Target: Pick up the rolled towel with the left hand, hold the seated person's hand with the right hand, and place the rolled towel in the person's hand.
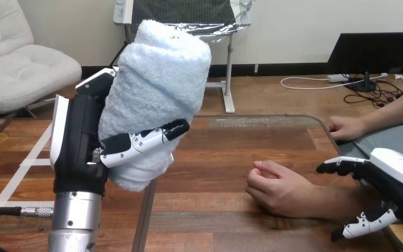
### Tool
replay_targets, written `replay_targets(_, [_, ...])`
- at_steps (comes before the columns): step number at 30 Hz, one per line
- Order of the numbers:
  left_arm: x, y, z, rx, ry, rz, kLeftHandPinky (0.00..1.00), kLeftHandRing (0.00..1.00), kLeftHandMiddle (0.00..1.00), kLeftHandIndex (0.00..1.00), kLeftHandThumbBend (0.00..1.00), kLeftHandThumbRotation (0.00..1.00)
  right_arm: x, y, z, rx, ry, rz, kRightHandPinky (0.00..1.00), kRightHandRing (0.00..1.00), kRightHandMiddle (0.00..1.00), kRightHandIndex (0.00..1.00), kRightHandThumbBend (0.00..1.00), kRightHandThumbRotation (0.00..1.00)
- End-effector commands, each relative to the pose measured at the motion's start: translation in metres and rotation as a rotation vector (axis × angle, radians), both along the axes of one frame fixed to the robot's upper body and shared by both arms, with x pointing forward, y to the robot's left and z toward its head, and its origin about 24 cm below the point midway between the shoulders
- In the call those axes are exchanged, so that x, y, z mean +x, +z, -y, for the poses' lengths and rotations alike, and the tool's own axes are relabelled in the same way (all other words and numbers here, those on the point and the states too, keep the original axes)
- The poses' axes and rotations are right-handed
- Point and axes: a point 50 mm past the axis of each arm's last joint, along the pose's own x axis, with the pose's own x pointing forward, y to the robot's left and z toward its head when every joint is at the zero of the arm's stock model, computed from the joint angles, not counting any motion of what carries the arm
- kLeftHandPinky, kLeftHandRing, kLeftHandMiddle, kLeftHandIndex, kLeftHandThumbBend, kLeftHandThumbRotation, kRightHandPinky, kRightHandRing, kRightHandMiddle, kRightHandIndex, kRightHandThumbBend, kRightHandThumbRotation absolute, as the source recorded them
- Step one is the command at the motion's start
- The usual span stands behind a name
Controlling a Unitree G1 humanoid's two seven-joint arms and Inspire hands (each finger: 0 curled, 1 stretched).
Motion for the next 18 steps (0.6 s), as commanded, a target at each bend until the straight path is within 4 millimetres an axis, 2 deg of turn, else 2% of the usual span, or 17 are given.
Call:
replay_targets(1, [0.004, 0.017, 0.003, -0.027, -0.028, 0.098, 0.19, 0.24, 0.31, 0.37, 0.48, 0.00, 0.017, 0.020, 0.001, -0.044, 0.015, 0.089, 0.79, 0.82, 0.83, 0.80, 1.00, 0.18])
replay_targets(8, [0.003, 0.016, 0.004, -0.051, -0.036, 0.088, 0.18, 0.24, 0.31, 0.37, 0.47, 0.00, 0.020, 0.015, 0.000, -0.073, 0.014, 0.075, 0.78, 0.81, 0.82, 0.80, 1.00, 0.21])
replay_targets(18, [0.003, 0.016, 0.004, -0.051, -0.036, 0.091, 0.18, 0.24, 0.31, 0.37, 0.47, 0.00, 0.024, 0.009, -0.002, -0.110, 0.005, 0.070, 0.73, 0.80, 0.81, 0.79, 1.00, 0.18])
